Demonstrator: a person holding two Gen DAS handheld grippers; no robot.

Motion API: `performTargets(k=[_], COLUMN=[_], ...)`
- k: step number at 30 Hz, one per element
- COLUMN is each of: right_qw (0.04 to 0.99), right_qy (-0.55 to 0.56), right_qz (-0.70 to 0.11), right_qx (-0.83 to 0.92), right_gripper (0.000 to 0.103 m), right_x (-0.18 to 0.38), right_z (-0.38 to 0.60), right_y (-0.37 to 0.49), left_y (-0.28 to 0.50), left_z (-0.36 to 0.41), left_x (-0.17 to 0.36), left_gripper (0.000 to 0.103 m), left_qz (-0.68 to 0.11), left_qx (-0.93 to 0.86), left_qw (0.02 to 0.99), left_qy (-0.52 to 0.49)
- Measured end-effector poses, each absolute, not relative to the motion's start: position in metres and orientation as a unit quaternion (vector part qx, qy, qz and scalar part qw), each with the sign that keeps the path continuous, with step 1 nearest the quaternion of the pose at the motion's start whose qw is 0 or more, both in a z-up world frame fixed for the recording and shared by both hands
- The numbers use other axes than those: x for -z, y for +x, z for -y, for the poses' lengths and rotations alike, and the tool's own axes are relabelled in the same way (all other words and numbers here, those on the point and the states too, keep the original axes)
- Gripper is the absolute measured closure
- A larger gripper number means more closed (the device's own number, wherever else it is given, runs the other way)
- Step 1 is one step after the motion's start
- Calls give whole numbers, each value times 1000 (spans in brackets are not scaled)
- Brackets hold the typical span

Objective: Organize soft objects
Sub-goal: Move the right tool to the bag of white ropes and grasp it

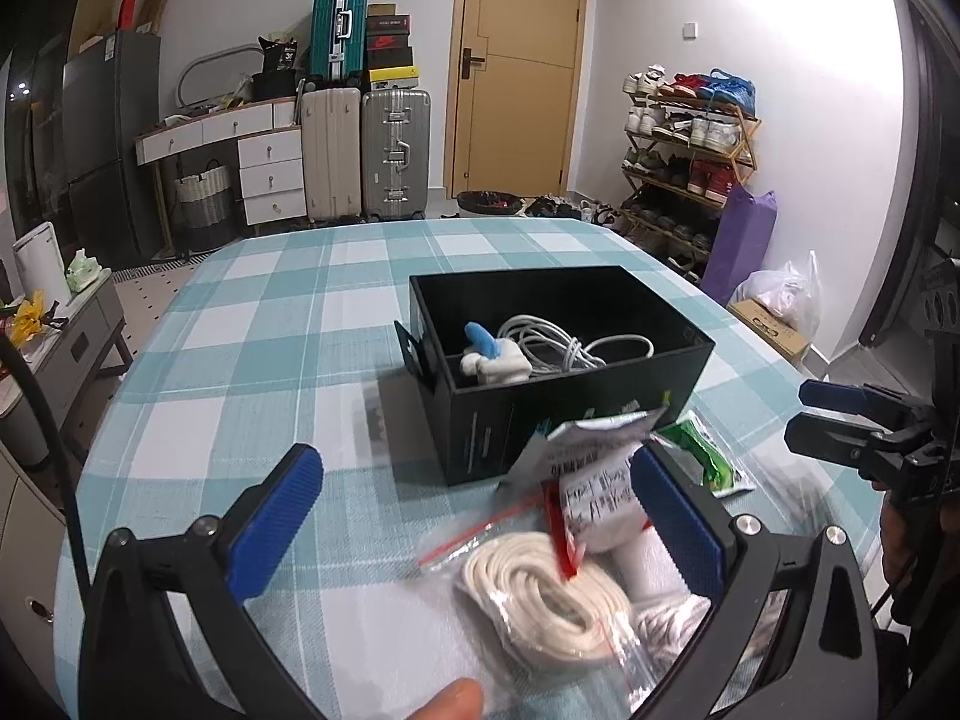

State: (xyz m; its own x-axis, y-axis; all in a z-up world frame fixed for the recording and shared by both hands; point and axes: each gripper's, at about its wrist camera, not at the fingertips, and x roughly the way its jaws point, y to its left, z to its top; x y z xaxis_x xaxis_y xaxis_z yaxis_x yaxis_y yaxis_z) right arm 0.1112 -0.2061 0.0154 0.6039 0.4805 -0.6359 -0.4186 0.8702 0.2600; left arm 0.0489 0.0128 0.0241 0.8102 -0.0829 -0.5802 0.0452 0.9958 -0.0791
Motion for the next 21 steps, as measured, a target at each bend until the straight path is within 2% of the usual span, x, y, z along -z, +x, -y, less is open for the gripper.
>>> performTargets(k=[21], right_qw=[883], right_qy=[23], right_qz=[-375], right_qx=[-283], right_gripper=[1], right_x=[-10], right_z=[194], right_y=[80], left_y=[22], left_z=[-17], left_x=[-17], left_gripper=[0], left_qz=[-311], left_qx=[31], left_qw=[950], left_qy=[-30])
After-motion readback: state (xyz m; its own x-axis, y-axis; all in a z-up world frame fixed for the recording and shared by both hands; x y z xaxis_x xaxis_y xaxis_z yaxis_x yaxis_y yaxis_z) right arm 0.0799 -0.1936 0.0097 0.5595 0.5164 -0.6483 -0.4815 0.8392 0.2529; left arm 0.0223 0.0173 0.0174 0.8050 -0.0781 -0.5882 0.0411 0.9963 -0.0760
